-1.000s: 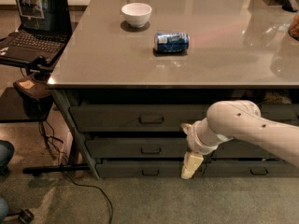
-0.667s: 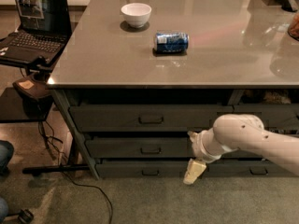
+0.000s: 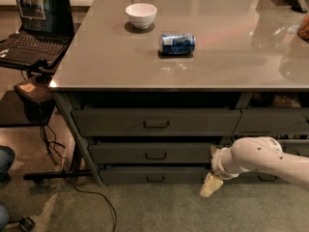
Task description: Open bottom drawer
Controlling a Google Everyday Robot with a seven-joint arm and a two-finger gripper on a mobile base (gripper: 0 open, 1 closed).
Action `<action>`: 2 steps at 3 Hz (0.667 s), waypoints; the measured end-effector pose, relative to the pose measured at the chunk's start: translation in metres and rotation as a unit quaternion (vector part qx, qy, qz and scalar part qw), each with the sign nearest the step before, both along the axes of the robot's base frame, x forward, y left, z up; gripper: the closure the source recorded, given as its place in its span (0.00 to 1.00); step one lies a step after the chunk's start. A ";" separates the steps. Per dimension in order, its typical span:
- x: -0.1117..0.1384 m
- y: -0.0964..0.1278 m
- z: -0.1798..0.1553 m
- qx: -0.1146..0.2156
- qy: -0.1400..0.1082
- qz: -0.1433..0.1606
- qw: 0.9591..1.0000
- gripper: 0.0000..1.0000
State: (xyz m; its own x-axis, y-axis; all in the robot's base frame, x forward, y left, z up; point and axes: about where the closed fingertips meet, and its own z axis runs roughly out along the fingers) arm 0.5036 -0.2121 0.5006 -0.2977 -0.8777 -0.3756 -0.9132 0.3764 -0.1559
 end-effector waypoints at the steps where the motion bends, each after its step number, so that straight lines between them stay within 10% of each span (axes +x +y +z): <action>1: 0.000 0.000 0.000 0.000 0.000 0.000 1.000 0.00; 2: -0.013 -0.003 -0.035 0.014 0.017 -0.021 1.000 0.00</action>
Offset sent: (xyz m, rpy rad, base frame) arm -0.0315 -0.0086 -0.0856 0.0686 0.0799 -0.1111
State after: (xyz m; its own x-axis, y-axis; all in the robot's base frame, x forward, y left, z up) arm 0.4903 -0.2148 0.4654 -0.3471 -0.8535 -0.3885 -0.9011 0.4183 -0.1139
